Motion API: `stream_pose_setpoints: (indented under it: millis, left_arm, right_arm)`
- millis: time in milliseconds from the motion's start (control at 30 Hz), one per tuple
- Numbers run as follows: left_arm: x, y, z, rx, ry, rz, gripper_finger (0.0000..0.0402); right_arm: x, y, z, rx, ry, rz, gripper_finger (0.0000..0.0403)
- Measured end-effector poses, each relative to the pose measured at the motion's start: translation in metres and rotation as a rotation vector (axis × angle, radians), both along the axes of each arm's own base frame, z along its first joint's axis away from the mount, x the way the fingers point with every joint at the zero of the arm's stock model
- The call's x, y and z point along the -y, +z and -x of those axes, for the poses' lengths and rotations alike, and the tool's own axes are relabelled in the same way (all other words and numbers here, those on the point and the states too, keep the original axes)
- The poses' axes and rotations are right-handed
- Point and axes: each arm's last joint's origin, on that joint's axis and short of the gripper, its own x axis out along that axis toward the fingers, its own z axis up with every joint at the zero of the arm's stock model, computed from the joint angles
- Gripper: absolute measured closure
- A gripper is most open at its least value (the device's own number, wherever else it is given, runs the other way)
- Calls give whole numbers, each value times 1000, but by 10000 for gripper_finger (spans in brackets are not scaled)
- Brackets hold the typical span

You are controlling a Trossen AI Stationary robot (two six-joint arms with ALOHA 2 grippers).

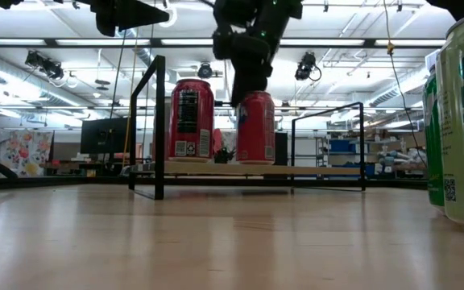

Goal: Place canned beverage on shelf
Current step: Put the top red soda can on the shelf

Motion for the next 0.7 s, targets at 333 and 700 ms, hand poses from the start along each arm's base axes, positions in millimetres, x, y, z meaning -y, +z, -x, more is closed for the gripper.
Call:
stream_pose_setpoints:
  millis: [333, 700]
  left_arm:
    - [0, -1, 0, -5, 0, -2, 65]
    - [2, -2, 1, -13, -8, 6, 65]
  right_arm:
    - [-5, 45, 6, 20, 11, 9, 21]
    - [-47, 81, 56, -70, 96, 116, 34]
